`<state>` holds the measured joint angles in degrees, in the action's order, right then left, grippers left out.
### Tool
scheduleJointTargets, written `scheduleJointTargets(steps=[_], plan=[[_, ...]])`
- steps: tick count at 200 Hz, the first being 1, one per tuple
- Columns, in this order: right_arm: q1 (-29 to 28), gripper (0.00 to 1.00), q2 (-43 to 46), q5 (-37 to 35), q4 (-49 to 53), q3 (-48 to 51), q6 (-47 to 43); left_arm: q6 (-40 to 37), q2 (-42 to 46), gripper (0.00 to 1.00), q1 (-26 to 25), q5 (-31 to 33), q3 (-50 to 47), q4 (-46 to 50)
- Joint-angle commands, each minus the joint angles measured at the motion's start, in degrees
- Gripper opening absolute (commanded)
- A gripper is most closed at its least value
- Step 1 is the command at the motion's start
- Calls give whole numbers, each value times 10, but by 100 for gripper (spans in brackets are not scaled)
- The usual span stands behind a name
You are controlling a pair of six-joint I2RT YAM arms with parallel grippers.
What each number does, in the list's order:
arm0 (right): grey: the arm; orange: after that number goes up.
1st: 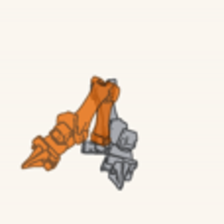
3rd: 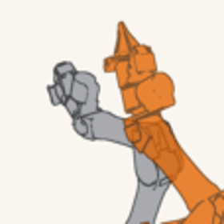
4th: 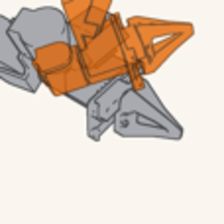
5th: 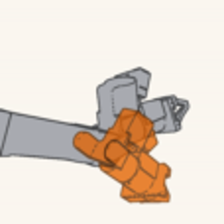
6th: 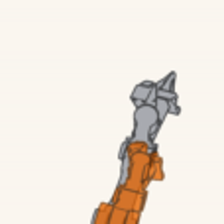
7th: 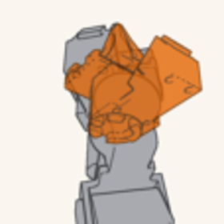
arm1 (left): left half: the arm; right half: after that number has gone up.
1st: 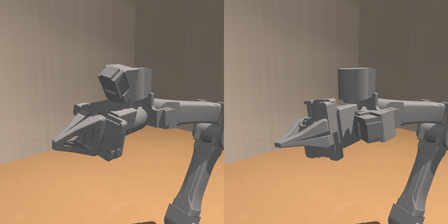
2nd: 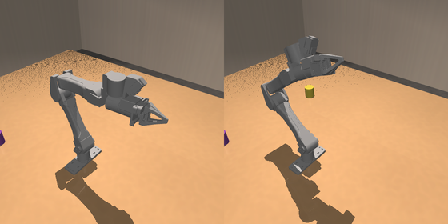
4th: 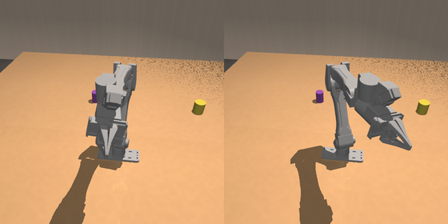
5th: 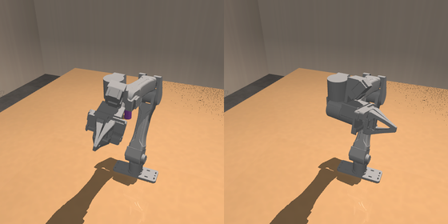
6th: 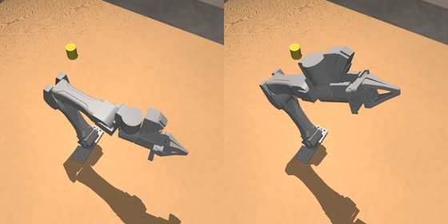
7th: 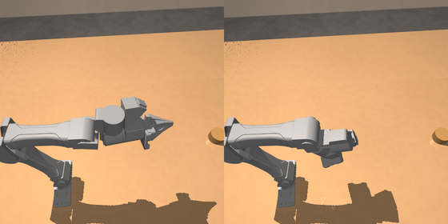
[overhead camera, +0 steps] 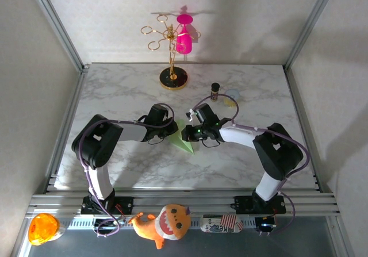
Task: Fold a paper plane with a square sheet of paper (pick it up from the middle)
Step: Fourth fold the wing at the center of the table.
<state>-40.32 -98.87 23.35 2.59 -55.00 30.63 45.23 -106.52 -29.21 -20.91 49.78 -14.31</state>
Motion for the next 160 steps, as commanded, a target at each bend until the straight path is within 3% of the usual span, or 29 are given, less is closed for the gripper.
scheduleJointTargets(steps=[1,64,160], plan=[[2,6,-39,12,-6,-26,22,4,-13,0,2,33,-7,26],[2,2,-97,1,4,-62,26,4,-12,1,2,38,-10,29],[2,2,-113,-16,7,-24,19,6,-18,0,3,69,-11,50]])
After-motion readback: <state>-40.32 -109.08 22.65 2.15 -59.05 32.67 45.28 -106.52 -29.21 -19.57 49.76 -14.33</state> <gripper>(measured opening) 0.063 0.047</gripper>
